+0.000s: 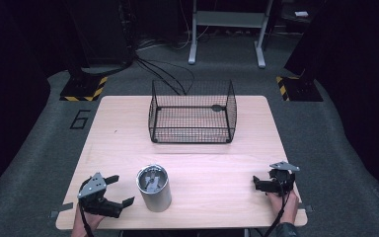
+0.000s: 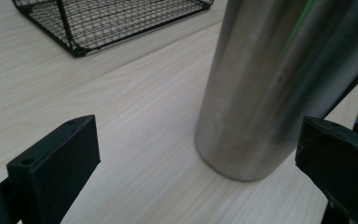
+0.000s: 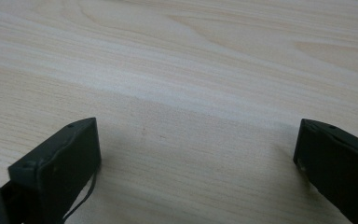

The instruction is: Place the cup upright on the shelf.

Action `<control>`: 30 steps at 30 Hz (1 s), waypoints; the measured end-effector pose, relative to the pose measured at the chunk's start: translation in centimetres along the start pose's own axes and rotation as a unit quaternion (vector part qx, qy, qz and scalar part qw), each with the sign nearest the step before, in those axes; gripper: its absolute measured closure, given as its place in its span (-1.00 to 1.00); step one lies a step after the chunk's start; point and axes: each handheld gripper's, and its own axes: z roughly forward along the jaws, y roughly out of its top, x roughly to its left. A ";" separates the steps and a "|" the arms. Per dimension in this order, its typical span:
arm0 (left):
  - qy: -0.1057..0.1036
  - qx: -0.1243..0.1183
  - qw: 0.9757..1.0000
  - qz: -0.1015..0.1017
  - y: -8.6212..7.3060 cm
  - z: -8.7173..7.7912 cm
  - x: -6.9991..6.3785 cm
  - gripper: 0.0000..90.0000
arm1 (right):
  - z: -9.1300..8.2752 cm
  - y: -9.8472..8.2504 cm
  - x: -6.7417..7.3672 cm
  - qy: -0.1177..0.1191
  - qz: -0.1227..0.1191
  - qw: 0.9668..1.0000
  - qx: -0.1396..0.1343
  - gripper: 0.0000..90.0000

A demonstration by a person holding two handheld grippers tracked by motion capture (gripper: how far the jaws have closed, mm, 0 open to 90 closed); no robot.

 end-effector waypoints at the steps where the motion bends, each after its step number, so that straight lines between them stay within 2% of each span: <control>1: -0.004 -0.003 1.000 0.006 0.1 0.1 -0.1 -1.00 | 0.0 0.0 0.0 0.000 0.000 1.000 0.000 -1.00; 4: -0.014 0.002 1.000 0.015 0.4 0.1 -0.4 -1.00 | 0.0 0.0 0.0 0.000 0.000 1.000 0.000 -1.00; 5: -0.016 -0.004 1.000 0.017 0.5 0.3 -0.6 -1.00 | 0.0 0.0 0.0 0.000 0.000 1.000 0.000 -1.00; 6: -0.029 0.000 0.999 0.020 0.7 0.4 -0.9 -1.00 | 0.0 0.0 0.0 0.000 0.000 1.000 0.000 -1.00; 8: -0.033 -0.006 0.999 0.022 0.9 0.6 -1.3 -1.00 | 0.0 0.0 0.0 0.000 0.000 1.000 0.000 -1.00; 9: -0.039 -0.002 0.999 0.028 1.1 0.5 -1.3 -1.00 | 0.0 0.0 0.0 0.000 0.000 1.000 0.000 -1.00; 15: -0.062 -0.010 0.997 0.033 1.7 0.9 -2.1 -1.00 | 0.0 0.0 0.0 0.000 0.000 1.000 0.000 -1.00; 16: -0.062 -0.010 0.997 0.033 1.7 0.9 -2.1 -1.00 | 0.0 0.0 0.0 0.000 0.000 1.000 0.000 -1.00; 17: -0.061 -0.012 0.997 0.042 2.0 1.1 -2.2 -1.00 | 0.0 0.0 0.0 0.000 0.000 1.000 0.000 -1.00; 30: -0.086 -0.027 0.995 0.047 3.0 2.5 -2.9 -1.00 | 0.0 0.0 0.0 0.000 0.000 1.000 0.000 -1.00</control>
